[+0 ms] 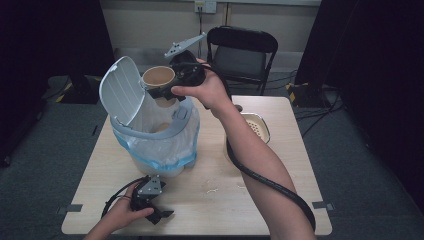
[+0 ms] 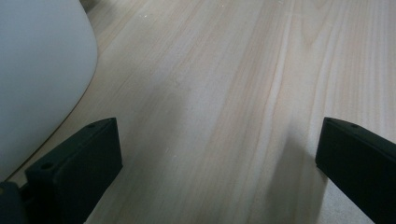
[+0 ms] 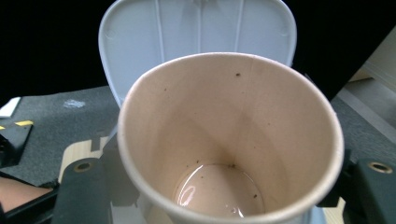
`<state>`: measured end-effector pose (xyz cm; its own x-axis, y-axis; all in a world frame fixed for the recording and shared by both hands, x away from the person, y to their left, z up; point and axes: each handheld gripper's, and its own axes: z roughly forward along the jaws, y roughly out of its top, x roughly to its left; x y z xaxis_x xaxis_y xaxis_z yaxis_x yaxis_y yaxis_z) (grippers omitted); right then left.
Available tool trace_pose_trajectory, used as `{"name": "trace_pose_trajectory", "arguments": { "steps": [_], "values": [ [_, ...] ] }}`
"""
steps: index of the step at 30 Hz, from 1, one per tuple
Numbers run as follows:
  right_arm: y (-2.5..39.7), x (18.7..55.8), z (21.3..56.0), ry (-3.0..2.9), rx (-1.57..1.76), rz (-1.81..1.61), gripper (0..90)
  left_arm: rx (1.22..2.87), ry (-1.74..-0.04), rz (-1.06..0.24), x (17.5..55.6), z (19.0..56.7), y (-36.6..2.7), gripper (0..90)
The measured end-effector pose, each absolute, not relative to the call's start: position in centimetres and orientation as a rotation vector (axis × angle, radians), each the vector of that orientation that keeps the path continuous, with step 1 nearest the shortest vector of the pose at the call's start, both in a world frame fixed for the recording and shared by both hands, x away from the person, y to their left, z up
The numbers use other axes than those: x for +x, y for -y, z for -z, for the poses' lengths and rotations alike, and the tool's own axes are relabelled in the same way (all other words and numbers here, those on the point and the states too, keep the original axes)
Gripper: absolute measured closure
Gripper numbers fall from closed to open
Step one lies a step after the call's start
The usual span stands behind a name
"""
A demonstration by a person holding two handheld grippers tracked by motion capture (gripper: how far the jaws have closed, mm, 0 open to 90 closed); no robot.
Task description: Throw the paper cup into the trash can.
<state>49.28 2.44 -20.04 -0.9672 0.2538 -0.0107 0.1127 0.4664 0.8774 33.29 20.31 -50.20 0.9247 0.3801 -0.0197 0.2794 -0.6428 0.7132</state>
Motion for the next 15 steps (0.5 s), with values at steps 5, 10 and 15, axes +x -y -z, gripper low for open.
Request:
{"name": "trace_pose_trajectory", "arguments": {
  "steps": [5, 10, 15],
  "values": [
    [-3.3, 49.2, 20.4, -2.579, 0.316, -1.524, 28.9, 2.311, -0.466, -0.171, 33.3, 50.2, -20.3, 0.0],
    [-4.1, 49.1, 20.8, -2.593, 0.299, -1.533, 28.5, 2.308, -0.465, -0.17, 33.3, 50.2, -20.3, 0.0],
    [-4.6, 49.2, 21.4, -2.643, 0.314, -1.57, 16.2, 2.304, -0.464, -0.168, 33.3, 50.2, -20.3, 0.0]
  ]
}}
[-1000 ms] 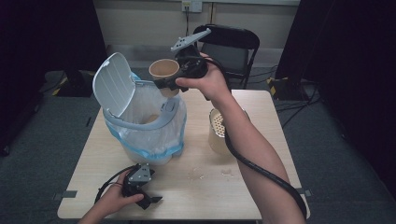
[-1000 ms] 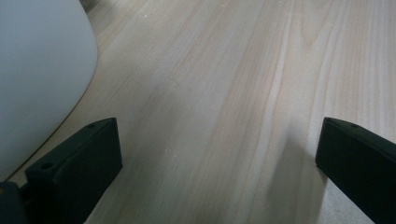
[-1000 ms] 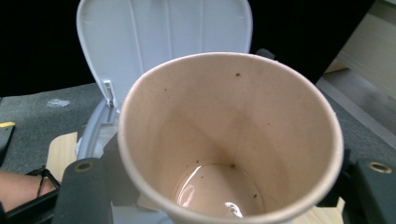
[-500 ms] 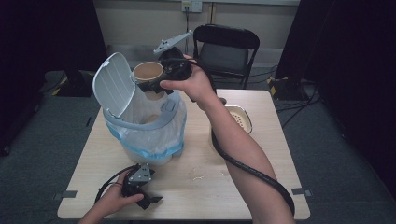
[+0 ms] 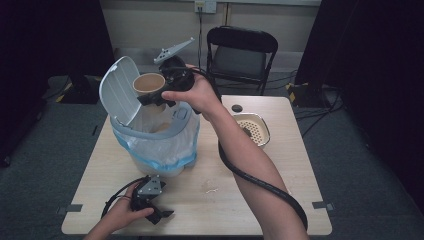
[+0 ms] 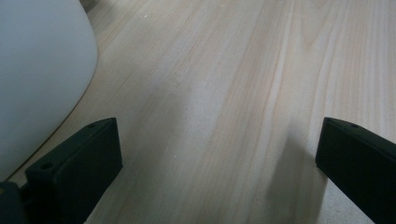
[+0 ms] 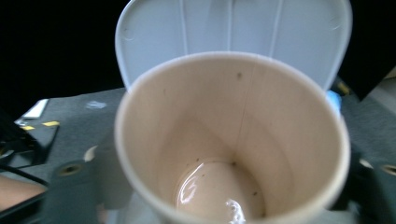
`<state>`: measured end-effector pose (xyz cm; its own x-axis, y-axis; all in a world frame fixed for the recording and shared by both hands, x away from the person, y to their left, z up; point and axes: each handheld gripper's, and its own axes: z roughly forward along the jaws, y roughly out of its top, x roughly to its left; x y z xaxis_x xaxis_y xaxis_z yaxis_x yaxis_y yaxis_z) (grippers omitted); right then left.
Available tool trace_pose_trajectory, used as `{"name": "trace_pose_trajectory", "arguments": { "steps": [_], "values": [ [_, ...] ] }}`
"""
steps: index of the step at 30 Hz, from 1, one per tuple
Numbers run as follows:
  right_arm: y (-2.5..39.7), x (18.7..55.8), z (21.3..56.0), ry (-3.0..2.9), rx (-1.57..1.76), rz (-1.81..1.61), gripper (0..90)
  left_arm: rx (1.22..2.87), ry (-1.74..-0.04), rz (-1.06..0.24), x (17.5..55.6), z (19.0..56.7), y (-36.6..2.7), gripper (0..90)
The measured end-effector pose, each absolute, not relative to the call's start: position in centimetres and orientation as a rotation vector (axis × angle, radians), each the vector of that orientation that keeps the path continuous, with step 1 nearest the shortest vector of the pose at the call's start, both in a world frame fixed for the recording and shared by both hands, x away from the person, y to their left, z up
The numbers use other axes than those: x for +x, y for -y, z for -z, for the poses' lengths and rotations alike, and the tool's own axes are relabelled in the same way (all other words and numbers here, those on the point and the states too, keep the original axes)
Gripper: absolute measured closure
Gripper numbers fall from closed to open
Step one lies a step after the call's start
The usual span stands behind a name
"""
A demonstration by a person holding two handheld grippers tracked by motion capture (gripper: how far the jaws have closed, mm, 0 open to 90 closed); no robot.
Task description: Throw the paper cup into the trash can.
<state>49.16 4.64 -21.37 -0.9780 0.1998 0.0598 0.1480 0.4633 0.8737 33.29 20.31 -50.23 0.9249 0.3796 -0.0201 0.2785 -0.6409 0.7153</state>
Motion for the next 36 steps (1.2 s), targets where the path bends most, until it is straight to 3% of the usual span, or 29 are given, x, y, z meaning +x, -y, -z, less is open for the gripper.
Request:
{"name": "trace_pose_trajectory", "arguments": {
  "steps": [14, 36],
  "values": [
    [-2.3, 48.4, 21.6, -2.659, 0.319, -1.556, 14.6, 2.312, -0.465, -0.171, 33.3, 50.2, -20.3, 0.0],
    [5.4, 47.1, 22.3, -2.617, 0.388, -1.516, 14.6, 2.314, -0.462, -0.178, 33.3, 50.1, -20.3, 0.0]
  ]
}}
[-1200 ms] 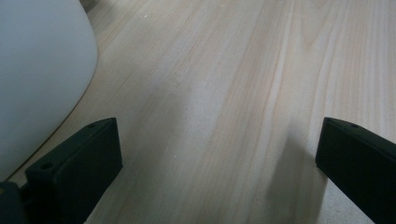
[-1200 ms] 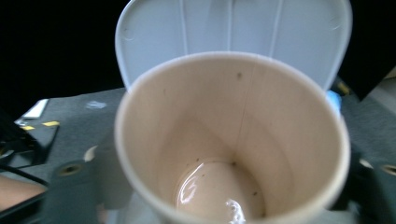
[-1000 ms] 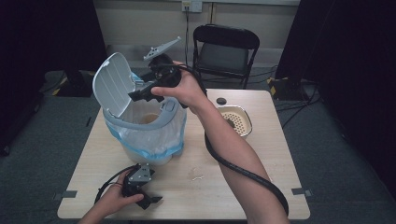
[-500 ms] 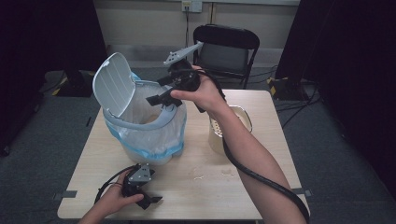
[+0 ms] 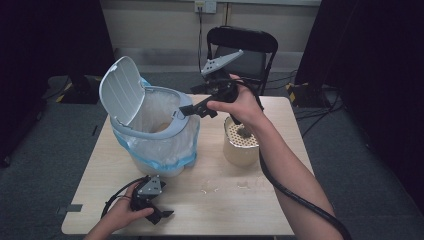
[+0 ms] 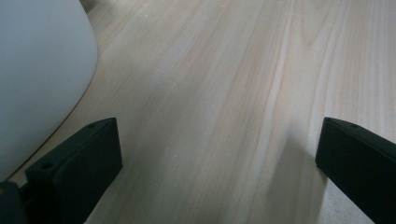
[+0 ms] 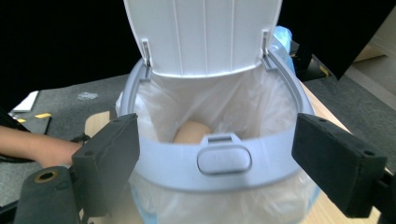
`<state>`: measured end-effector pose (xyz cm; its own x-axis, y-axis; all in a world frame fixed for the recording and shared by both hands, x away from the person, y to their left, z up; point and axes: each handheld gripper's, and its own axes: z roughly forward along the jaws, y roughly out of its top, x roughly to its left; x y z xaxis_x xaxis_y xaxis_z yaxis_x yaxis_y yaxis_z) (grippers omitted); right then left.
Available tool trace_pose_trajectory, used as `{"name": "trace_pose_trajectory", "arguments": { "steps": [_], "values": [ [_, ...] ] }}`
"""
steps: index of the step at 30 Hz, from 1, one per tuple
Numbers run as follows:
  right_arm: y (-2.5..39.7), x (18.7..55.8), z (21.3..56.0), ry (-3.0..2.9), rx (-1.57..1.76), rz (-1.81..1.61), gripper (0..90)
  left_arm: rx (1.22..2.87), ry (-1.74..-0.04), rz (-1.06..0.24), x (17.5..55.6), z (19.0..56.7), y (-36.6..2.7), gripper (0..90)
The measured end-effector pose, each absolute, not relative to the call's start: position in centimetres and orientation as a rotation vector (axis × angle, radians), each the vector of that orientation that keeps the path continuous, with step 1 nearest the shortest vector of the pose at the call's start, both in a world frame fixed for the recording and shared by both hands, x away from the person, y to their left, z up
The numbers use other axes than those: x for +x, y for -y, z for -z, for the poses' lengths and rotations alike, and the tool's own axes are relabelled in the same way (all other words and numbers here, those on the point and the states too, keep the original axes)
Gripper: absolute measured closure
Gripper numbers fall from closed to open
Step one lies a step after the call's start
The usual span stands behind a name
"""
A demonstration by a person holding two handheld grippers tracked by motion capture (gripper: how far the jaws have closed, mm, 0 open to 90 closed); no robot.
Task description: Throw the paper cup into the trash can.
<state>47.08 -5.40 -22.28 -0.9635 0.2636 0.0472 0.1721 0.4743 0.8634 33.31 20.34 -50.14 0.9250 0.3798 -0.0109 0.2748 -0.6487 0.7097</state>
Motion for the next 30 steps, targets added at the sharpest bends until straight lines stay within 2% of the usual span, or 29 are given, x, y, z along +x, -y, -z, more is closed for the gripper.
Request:
{"name": "trace_pose_trajectory", "arguments": {
  "steps": [30],
  "values": [
    [11.7, 45.5, 24.9, -2.582, 0.483, -1.454, 14.4, 2.299, -0.462, -0.174, 33.3, 50.2, -20.3, 0.0]
  ]
}}
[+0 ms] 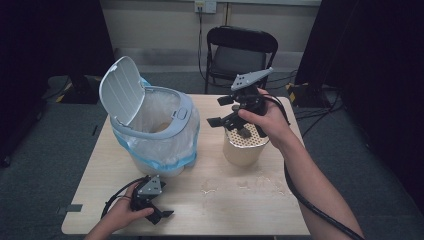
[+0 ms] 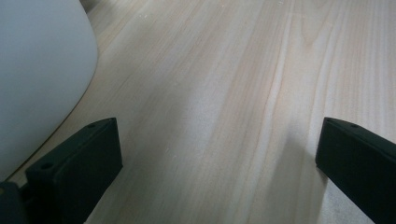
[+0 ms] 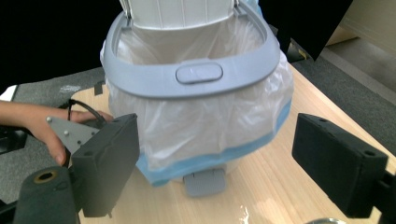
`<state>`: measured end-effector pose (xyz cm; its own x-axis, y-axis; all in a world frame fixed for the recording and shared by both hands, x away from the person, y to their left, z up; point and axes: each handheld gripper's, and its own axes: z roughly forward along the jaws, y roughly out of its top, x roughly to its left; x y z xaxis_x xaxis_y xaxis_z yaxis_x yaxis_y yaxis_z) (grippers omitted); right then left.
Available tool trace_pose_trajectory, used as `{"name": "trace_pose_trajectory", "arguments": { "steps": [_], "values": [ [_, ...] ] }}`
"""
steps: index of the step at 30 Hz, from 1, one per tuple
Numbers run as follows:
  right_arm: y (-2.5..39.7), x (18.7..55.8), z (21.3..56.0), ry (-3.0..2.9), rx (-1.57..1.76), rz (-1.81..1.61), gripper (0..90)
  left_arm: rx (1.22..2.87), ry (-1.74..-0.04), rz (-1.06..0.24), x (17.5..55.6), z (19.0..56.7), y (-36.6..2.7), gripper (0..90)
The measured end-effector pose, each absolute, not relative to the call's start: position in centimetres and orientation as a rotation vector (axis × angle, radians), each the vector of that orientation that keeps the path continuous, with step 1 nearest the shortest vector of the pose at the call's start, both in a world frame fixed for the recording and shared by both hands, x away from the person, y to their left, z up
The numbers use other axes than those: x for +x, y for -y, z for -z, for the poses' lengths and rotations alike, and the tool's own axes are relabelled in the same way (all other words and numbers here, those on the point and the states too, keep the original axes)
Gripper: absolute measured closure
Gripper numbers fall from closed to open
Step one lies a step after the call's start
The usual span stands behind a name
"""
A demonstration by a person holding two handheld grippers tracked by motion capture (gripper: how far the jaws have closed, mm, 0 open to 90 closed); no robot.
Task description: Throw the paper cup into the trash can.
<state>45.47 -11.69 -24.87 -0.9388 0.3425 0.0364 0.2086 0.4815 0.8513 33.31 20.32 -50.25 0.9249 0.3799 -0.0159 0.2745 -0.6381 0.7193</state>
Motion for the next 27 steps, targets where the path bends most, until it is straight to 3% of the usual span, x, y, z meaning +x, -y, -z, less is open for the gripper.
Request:
{"name": "trace_pose_trajectory", "arguments": {
  "steps": [27],
  "values": [
    [15.7, 44.2, 29.7, -2.605, 0.595, -1.387, 14.4, 2.303, -0.463, -0.179, 33.3, 50.2, -20.3, 0.0]
  ]
}}
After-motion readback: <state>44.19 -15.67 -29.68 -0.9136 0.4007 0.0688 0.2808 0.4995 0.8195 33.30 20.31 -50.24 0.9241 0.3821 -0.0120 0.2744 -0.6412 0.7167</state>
